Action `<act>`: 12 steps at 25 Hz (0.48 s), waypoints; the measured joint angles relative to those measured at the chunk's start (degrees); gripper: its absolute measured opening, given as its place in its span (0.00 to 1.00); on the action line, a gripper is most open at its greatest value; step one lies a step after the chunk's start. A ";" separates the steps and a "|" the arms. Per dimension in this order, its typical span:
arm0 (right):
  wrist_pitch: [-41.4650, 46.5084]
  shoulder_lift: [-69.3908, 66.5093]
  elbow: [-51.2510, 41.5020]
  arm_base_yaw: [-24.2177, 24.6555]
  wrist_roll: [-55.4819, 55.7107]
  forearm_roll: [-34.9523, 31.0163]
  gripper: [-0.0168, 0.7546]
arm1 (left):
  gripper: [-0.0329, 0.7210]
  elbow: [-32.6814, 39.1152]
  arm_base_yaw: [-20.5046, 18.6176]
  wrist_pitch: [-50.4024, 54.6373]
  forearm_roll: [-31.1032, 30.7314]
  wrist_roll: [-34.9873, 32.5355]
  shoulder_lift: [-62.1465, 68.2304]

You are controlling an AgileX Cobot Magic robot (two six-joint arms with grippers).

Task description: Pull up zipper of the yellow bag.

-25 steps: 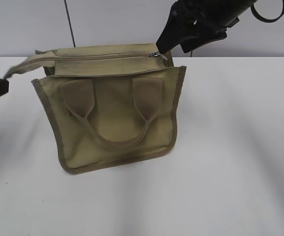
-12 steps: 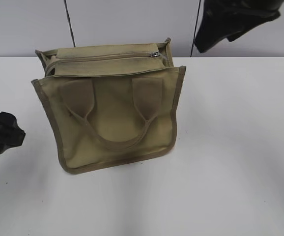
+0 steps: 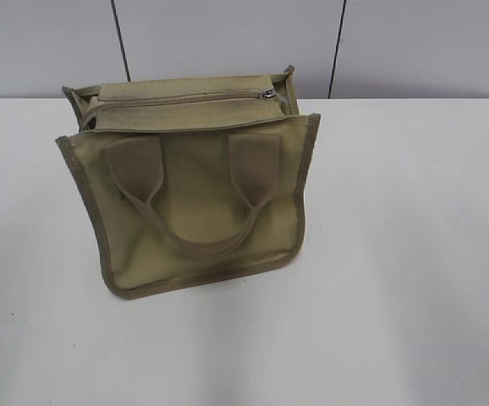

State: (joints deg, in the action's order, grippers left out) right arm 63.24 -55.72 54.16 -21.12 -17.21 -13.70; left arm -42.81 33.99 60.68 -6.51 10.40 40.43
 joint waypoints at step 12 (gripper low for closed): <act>2.54 36.12 -24.30 -0.07 5.26 0.85 0.81 | 0.78 7.49 0.04 7.30 6.51 -7.54 -29.05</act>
State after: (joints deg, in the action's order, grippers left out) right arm 65.78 -19.61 29.86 -21.19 -11.94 -12.85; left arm -35.31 34.03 67.98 0.00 2.86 11.38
